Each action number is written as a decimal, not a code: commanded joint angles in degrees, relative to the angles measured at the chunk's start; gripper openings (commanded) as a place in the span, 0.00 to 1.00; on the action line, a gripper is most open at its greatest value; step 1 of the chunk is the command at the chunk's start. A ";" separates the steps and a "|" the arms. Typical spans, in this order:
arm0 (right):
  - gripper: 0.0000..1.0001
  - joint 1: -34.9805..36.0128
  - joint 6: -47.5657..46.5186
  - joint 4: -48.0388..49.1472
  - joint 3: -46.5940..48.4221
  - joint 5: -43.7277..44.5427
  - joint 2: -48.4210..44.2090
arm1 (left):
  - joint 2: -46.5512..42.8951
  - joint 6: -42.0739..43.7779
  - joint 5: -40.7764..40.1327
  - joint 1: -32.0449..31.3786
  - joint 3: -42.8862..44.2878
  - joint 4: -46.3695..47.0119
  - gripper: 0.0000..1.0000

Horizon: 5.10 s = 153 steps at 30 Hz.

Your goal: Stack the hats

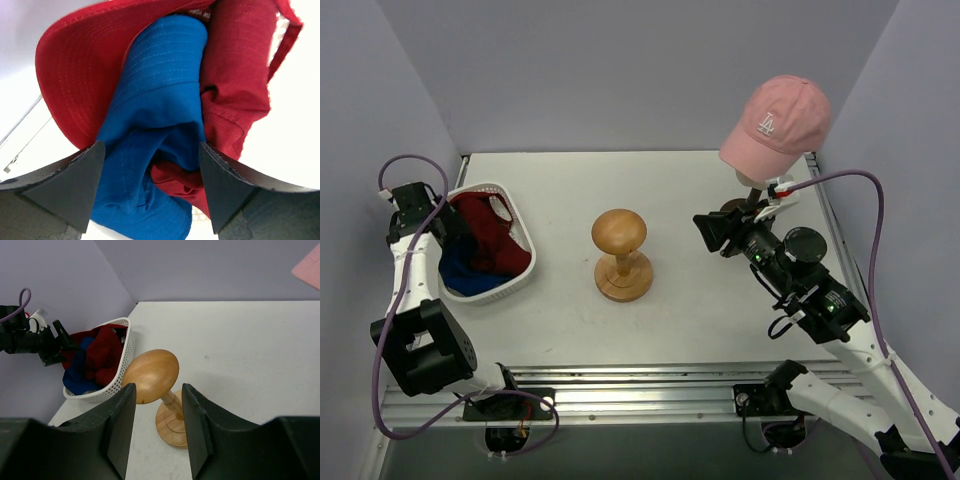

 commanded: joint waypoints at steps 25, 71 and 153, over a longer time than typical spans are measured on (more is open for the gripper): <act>0.38 0.45 -1.14 1.07 1.16 -0.59 -1.88 | 6.52 -0.52 1.50 -0.29 2.46 6.10 0.40; 0.54 0.53 -5.80 7.47 3.45 -18.58 2.25 | -24.76 -1.57 37.53 -35.01 24.78 0.56 0.02; 0.00 -6.06 1.85 31.83 -15.37 -13.95 25.45 | -2.71 -2.54 21.03 -44.68 18.63 6.64 0.63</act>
